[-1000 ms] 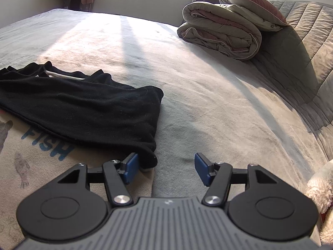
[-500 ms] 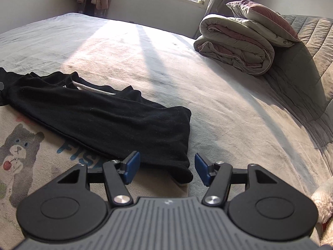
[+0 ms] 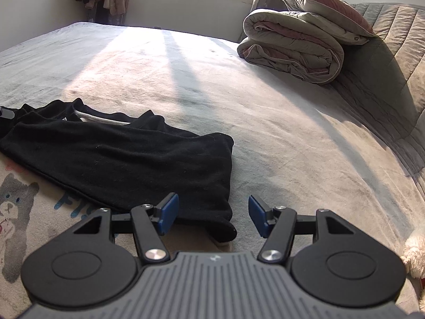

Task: Fold clothes

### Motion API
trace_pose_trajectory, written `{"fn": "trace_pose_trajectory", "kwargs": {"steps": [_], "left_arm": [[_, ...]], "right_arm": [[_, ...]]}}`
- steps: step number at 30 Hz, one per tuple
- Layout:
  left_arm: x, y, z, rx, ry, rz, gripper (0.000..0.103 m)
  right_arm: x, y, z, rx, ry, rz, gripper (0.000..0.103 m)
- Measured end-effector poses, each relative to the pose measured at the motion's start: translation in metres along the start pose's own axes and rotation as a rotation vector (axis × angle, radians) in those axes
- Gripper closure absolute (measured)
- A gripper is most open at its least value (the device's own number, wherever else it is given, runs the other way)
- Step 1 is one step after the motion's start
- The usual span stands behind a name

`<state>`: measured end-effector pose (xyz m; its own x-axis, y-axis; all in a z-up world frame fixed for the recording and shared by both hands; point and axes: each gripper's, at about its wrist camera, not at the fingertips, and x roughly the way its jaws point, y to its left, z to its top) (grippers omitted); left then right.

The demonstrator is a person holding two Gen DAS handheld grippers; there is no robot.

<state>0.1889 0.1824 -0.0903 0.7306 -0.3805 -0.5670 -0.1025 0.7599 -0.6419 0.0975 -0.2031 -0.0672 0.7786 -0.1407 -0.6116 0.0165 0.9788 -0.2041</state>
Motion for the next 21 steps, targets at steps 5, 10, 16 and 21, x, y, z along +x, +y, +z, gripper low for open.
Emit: {"fn": "trace_pose_trajectory", "kwargs": {"steps": [5,10,16,21], "left_arm": [[-0.022,-0.012,-0.009,0.112,-0.212,0.204,0.066],[-0.019,0.000,0.001,0.037,-0.137,0.158,0.058],[0.005,0.003,0.008,-0.048,-0.005,0.033,0.080],[-0.011,-0.028,-0.018,0.219,-0.196,0.074,0.101]], "right_arm": [[-0.002,-0.002,0.001,0.015,-0.004,-0.002,0.042],[-0.003,-0.001,0.001,0.022,-0.007,-0.003,0.042],[-0.004,0.000,0.002,0.024,-0.009,0.001,0.042],[0.000,-0.002,0.002,0.029,-0.002,-0.003,0.042]]}}
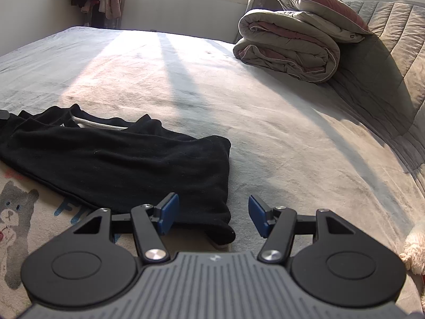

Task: Fold clothes

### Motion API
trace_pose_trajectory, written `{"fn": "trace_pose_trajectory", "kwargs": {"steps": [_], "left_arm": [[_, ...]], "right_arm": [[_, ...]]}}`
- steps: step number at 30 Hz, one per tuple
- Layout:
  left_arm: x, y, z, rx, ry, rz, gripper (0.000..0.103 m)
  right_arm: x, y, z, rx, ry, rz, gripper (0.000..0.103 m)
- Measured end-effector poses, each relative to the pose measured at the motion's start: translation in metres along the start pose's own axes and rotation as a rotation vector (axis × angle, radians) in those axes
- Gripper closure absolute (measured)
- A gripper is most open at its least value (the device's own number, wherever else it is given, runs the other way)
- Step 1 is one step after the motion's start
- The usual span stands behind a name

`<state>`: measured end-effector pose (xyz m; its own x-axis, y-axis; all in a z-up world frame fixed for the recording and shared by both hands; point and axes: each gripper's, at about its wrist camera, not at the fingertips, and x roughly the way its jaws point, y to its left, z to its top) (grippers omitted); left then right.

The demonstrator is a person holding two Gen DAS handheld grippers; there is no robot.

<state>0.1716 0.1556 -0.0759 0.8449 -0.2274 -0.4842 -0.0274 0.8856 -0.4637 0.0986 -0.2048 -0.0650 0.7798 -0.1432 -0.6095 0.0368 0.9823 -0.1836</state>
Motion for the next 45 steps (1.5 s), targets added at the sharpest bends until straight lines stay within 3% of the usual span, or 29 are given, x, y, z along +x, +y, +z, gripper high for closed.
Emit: {"fn": "trace_pose_trajectory", "kwargs": {"steps": [2,5,6,9,11,14,16,18,20,23,25,26,28,30,34,40,45], "left_arm": [[-0.003,-0.007,-0.005,0.075,-0.044,0.085,0.098],[-0.001,-0.007,-0.006,0.114,-0.038,0.191,0.068],[-0.004,-0.003,-0.005,0.096,-0.042,0.187,0.067],[-0.017,0.004,-0.004,0.045,-0.069,0.122,0.068],[-0.022,0.001,-0.003,0.049,-0.060,0.048,0.078],[-0.018,-0.007,-0.009,0.096,0.026,-0.028,0.079],[-0.012,-0.013,-0.019,0.150,0.088,-0.030,0.080],[-0.005,-0.014,-0.028,0.200,0.132,0.015,0.082],[-0.004,-0.010,-0.033,0.217,0.140,0.055,0.092],[-0.013,-0.001,-0.024,0.151,0.147,0.102,0.097],[-0.025,0.002,-0.016,0.139,0.119,0.180,0.077],[-0.032,0.004,-0.013,0.138,0.093,0.224,0.058],[-0.045,0.015,-0.005,0.112,0.043,0.293,0.052],[-0.055,0.029,0.003,0.060,-0.003,0.368,0.037],[-0.062,0.063,0.016,-0.070,-0.047,0.489,0.034],[-0.058,0.110,0.028,-0.263,-0.111,0.536,0.033],[-0.040,0.118,0.040,-0.275,-0.162,0.563,0.034]], "right_arm": [[0.001,-0.001,0.000,0.008,0.004,0.002,0.042],[0.001,-0.002,0.000,0.011,0.007,0.003,0.042],[0.000,-0.002,0.000,0.011,0.005,0.002,0.042],[-0.001,-0.003,0.000,0.011,-0.002,-0.001,0.042],[-0.001,-0.003,0.001,0.015,-0.007,0.000,0.042],[0.000,-0.003,0.001,0.032,-0.013,0.032,0.042],[0.003,-0.003,0.000,0.072,-0.011,0.094,0.042],[0.008,-0.003,-0.001,0.108,-0.001,0.158,0.043],[0.019,-0.002,-0.004,0.115,0.062,0.159,0.044],[0.027,-0.005,-0.007,0.135,0.117,0.150,0.047],[0.022,-0.006,-0.003,0.154,0.123,0.141,0.048],[0.020,-0.005,-0.003,0.158,0.118,0.139,0.046],[0.015,-0.005,-0.002,0.165,0.112,0.135,0.045],[0.015,-0.004,-0.002,0.169,0.115,0.133,0.043],[0.013,-0.004,-0.001,0.180,0.118,0.136,0.040],[0.011,-0.004,0.000,0.183,0.111,0.134,0.040],[0.011,-0.002,0.000,0.175,0.106,0.135,0.040]]}}
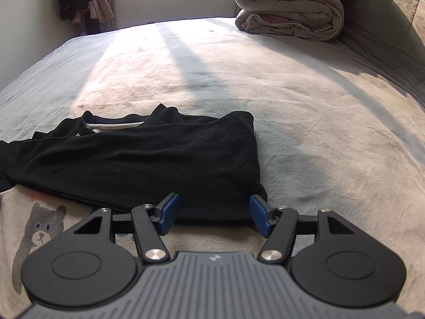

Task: Fold clothes

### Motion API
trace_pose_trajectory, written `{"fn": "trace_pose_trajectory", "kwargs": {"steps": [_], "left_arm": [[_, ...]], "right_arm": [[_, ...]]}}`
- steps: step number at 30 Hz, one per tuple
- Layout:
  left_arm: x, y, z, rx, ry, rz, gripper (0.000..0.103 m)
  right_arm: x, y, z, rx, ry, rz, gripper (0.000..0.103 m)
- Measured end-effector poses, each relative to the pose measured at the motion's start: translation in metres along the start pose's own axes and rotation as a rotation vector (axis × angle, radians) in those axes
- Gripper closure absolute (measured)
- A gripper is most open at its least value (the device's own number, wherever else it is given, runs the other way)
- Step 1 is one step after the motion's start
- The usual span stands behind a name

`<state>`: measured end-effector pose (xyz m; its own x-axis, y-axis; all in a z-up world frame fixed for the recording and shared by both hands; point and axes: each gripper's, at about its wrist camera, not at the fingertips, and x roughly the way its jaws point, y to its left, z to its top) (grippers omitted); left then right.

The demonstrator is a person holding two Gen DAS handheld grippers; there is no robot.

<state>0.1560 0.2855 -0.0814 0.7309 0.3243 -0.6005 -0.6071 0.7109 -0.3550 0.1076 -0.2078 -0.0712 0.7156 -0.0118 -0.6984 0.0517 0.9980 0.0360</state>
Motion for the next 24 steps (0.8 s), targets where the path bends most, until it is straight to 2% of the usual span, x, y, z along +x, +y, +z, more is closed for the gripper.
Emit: {"fn": "trace_pose_trajectory", "kwargs": {"steps": [1,2,3,4,5,8,11,14,18,24], "left_arm": [[0.003,-0.001,0.000,-0.007,-0.011,0.006,0.035],[0.005,-0.002,0.000,-0.016,-0.025,0.013,0.040],[0.007,-0.002,-0.001,-0.025,-0.033,0.029,0.077],[0.008,-0.002,-0.002,-0.034,-0.037,0.052,0.099],[0.008,-0.001,-0.002,-0.053,-0.042,0.062,0.097],[-0.005,0.002,-0.001,-0.112,-0.099,0.023,0.097],[-0.023,-0.006,0.003,-0.102,-0.163,-0.038,0.097],[-0.043,-0.017,0.008,-0.108,-0.208,-0.128,0.097],[-0.071,-0.036,0.008,-0.081,-0.241,-0.284,0.097],[-0.102,-0.070,-0.008,-0.017,-0.213,-0.475,0.097]], "right_arm": [[0.000,0.000,0.000,-0.003,0.000,-0.001,0.040],[0.001,0.001,0.000,-0.005,0.000,-0.001,0.040],[0.001,0.001,0.000,-0.008,0.000,-0.003,0.040],[0.002,0.001,0.000,-0.011,-0.001,-0.007,0.040],[0.002,0.001,0.000,-0.013,-0.002,-0.011,0.040],[0.003,-0.002,0.001,-0.018,-0.006,-0.020,0.040],[0.003,-0.005,0.002,-0.019,-0.010,-0.024,0.040],[0.002,-0.006,0.003,-0.012,-0.012,-0.023,0.040],[-0.003,-0.005,0.004,-0.007,-0.021,-0.018,0.040],[-0.010,-0.007,0.007,0.013,-0.037,-0.009,0.040]]}}
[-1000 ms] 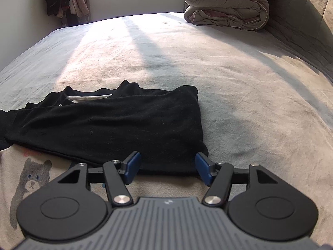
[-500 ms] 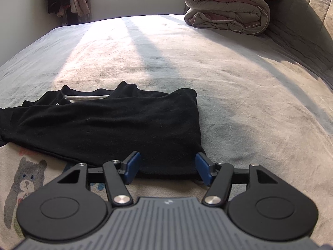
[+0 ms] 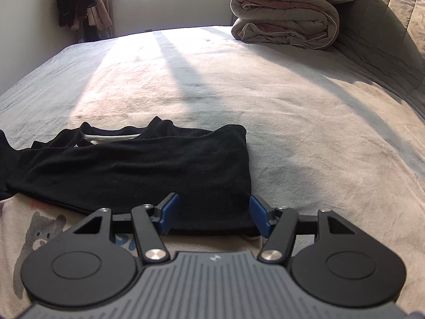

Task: Fold clothes

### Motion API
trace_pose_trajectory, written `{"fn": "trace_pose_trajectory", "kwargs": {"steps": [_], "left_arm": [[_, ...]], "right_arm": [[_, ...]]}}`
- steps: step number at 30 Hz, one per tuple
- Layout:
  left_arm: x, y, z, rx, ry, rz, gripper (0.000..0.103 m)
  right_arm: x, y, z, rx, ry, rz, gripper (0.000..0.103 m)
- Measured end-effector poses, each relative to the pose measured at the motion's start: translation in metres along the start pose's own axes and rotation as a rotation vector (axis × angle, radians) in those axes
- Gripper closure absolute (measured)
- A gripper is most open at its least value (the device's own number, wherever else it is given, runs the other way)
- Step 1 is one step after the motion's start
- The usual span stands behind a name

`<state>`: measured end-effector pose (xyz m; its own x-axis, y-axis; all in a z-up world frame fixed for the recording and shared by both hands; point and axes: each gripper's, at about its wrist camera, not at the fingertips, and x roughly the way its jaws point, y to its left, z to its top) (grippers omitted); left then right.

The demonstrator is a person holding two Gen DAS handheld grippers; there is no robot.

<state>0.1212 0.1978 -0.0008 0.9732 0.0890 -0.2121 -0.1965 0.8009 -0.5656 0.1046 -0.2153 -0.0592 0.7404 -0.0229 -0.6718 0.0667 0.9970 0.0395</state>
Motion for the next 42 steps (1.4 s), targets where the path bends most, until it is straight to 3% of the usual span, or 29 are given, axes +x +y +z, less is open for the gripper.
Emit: {"fn": "trace_pose_trajectory", "kwargs": {"steps": [7,12,17,20,22,25,26,30,33,37,40,42], "left_arm": [[-0.007,-0.047,-0.026,0.047,0.076,-0.161,0.097],[-0.009,-0.069,-0.061,0.093,0.211,-0.263,0.097],[-0.001,-0.073,-0.109,0.151,0.394,-0.316,0.096],[0.012,-0.067,-0.135,0.171,0.559,-0.305,0.095],[0.019,-0.062,-0.144,0.174,0.664,-0.294,0.088],[0.018,-0.054,-0.145,0.168,0.751,-0.299,0.072],[0.013,-0.054,-0.139,0.167,0.751,-0.313,0.061],[-0.007,-0.050,-0.105,0.155,0.709,-0.377,0.050],[-0.017,-0.039,-0.084,0.118,0.639,-0.366,0.046],[-0.018,-0.005,-0.069,0.057,0.511,-0.263,0.048],[-0.004,0.010,-0.063,0.022,0.537,-0.164,0.060],[-0.001,0.014,-0.062,0.045,0.528,-0.126,0.062]], "right_arm": [[-0.008,0.001,0.001,0.007,-0.010,0.019,0.040],[-0.008,-0.001,0.002,0.017,-0.012,0.015,0.040],[-0.009,-0.001,0.002,0.021,-0.014,0.021,0.040],[-0.010,0.000,0.002,0.019,-0.013,0.026,0.040],[-0.009,0.001,0.002,0.013,-0.010,0.028,0.040],[-0.008,0.005,0.000,-0.005,-0.004,0.031,0.040],[-0.007,0.006,0.000,-0.011,-0.004,0.031,0.040],[-0.006,0.010,-0.001,-0.018,-0.002,0.040,0.040],[-0.005,0.015,-0.003,-0.027,0.001,0.050,0.040],[-0.013,0.030,-0.009,-0.082,-0.032,0.073,0.040],[-0.022,0.051,-0.011,-0.126,-0.058,0.133,0.040],[-0.026,0.068,-0.011,-0.147,-0.064,0.180,0.040]]}}
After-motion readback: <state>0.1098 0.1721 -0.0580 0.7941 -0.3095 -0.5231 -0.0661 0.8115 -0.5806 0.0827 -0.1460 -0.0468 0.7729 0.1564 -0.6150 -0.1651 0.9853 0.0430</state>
